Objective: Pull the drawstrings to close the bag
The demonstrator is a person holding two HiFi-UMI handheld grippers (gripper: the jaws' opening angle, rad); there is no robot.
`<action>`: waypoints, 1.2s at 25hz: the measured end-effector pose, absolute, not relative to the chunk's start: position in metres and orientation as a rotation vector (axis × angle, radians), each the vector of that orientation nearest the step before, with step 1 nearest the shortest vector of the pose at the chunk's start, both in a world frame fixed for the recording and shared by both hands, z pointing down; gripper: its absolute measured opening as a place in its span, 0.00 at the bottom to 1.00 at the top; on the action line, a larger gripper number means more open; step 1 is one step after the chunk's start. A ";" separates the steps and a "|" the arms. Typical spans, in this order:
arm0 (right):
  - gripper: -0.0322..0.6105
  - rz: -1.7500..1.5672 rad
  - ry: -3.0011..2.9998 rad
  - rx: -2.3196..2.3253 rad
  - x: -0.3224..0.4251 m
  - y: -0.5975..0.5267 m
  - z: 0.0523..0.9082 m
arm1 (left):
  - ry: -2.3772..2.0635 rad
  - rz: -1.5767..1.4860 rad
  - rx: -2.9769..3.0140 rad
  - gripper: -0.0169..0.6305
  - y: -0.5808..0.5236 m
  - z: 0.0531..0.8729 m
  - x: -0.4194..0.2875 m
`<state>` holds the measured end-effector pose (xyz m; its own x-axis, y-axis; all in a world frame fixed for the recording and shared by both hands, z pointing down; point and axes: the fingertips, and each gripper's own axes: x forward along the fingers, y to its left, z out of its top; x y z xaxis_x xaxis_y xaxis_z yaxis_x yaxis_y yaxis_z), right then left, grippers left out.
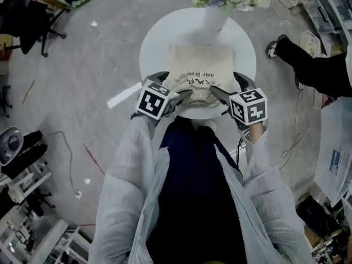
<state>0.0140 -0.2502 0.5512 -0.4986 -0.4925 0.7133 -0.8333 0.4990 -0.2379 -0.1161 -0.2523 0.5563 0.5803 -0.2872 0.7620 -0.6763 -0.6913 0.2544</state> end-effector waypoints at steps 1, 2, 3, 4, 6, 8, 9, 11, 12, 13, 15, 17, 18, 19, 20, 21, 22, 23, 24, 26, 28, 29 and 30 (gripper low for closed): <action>0.76 0.798 -2.172 1.086 0.015 -0.250 0.552 | -0.755 0.982 2.278 0.77 -0.250 0.558 -0.116; 0.79 0.812 -2.168 1.083 0.015 -0.249 0.553 | -0.752 1.001 2.276 0.79 -0.249 0.560 -0.118; 0.80 0.818 -2.161 1.075 0.016 -0.249 0.554 | -0.753 1.016 2.275 0.79 -0.249 0.561 -0.119; 0.81 0.817 -2.148 1.069 0.018 -0.249 0.554 | -0.753 1.020 2.275 0.79 -0.249 0.561 -0.119; 0.83 0.780 -2.093 1.066 0.026 -0.248 0.552 | -0.754 1.000 2.275 0.79 -0.250 0.557 -0.120; 0.83 0.653 -1.995 1.037 0.039 -0.247 0.550 | -0.759 0.985 2.278 0.79 -0.251 0.551 -0.121; 0.83 0.557 -1.939 1.007 0.045 -0.247 0.548 | -0.763 0.987 2.281 0.78 -0.251 0.548 -0.122; 0.83 0.359 -1.841 0.953 0.056 -0.253 0.538 | -0.774 0.992 2.288 0.78 -0.252 0.543 -0.124; 0.83 0.281 -1.809 0.938 0.060 -0.258 0.531 | -0.781 0.989 2.292 0.77 -0.254 0.540 -0.125; 0.83 0.231 -1.796 0.937 0.061 -0.263 0.522 | -0.791 0.980 2.296 0.77 -0.255 0.536 -0.126; 0.83 0.228 -1.839 0.982 0.060 -0.271 0.503 | -0.820 0.946 2.302 0.75 -0.257 0.526 -0.129; 0.78 0.342 -1.972 1.066 0.056 -0.274 0.482 | -0.859 0.894 2.301 0.69 -0.258 0.515 -0.131; 0.75 0.428 -2.057 1.109 0.053 -0.274 0.470 | -0.882 0.861 2.295 0.65 -0.258 0.507 -0.133; 0.66 0.516 -2.144 1.150 0.050 -0.272 0.457 | -0.905 0.821 2.284 0.61 -0.258 0.500 -0.134; 0.56 0.592 -2.224 1.191 0.047 -0.269 0.444 | -0.928 0.772 2.272 0.56 -0.257 0.491 -0.136; 0.49 0.646 -2.292 1.232 0.046 -0.266 0.431 | -0.952 0.716 2.260 0.50 -0.257 0.482 -0.138; 0.44 0.679 -2.343 1.273 0.045 -0.264 0.419 | -0.973 0.659 2.253 0.45 -0.257 0.472 -0.141; 0.38 0.696 -2.380 1.313 0.045 -0.261 0.410 | -0.989 0.606 2.249 0.39 -0.257 0.463 -0.143; 0.31 0.706 -2.406 1.351 0.045 -0.258 0.403 | -0.999 0.563 2.250 0.34 -0.256 0.455 -0.144; 0.22 0.725 -2.439 1.409 0.046 -0.252 0.393 | -1.005 0.511 2.266 0.25 -0.252 0.441 -0.145; 0.15 0.737 -2.458 1.455 0.048 -0.245 0.386 | -1.005 0.486 2.293 0.19 -0.246 0.429 -0.142; 0.11 0.735 -2.466 1.477 0.050 -0.243 0.382 | -1.007 0.473 2.309 0.16 -0.243 0.423 -0.141; 0.05 0.730 -2.478 1.496 0.051 -0.240 0.378 | -1.013 0.457 2.325 0.11 -0.241 0.417 -0.140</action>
